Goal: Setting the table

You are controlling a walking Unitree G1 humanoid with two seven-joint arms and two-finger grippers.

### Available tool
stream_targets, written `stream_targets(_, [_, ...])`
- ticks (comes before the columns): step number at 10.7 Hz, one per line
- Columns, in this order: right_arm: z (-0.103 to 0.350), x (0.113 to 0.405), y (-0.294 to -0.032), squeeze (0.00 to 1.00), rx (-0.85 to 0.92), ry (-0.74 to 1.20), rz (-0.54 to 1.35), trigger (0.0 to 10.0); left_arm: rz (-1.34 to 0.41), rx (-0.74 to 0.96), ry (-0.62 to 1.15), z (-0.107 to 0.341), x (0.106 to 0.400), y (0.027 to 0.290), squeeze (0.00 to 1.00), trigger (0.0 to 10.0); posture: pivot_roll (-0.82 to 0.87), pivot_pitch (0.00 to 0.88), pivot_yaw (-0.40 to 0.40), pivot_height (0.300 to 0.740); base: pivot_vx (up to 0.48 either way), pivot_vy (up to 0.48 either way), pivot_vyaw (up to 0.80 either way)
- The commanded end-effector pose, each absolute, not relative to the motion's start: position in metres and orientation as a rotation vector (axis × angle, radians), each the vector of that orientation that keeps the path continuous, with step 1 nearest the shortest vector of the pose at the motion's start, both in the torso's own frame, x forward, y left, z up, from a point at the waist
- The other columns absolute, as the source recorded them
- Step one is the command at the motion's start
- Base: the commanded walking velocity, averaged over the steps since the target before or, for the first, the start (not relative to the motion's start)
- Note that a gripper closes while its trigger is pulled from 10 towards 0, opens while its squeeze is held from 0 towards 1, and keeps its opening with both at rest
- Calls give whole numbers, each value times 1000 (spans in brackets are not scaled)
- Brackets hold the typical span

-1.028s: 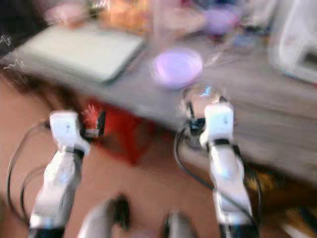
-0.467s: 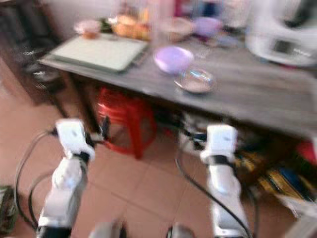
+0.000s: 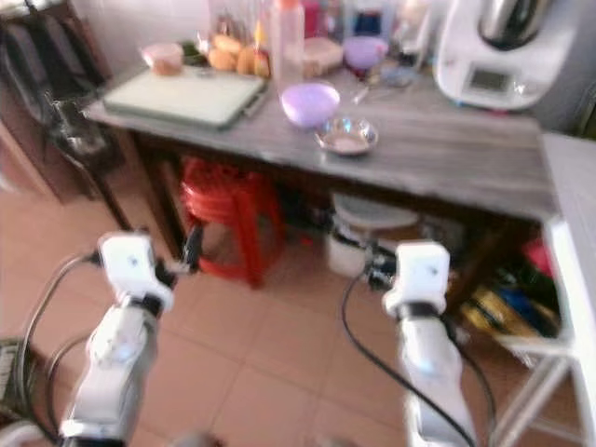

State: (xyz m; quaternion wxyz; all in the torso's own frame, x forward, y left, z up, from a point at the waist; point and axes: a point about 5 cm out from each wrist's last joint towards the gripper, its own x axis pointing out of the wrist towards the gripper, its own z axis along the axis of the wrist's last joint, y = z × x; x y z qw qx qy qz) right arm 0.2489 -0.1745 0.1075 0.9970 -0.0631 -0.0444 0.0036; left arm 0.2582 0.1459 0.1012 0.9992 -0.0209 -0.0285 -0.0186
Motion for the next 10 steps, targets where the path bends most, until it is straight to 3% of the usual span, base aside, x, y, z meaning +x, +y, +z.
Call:
stream_targets(1, [114,251,-176,0,-124,-107,14,10000,-60,-54,-74,106,259,144,0,10000,-39,80,-30,740,0,0,-800])
stream_targets(5, [117,261,-167,0,-118,-128,85,10000,-52,-75,-103,114,262,152,0,10000,-29,65,-36,740,0,-318,-773])
stream_targets(10, [117,258,-170,0,-139,-125,102,10000,-79,-69,-96,114,264,151,0,10000,-42,98,-39,740,0,-296,0])
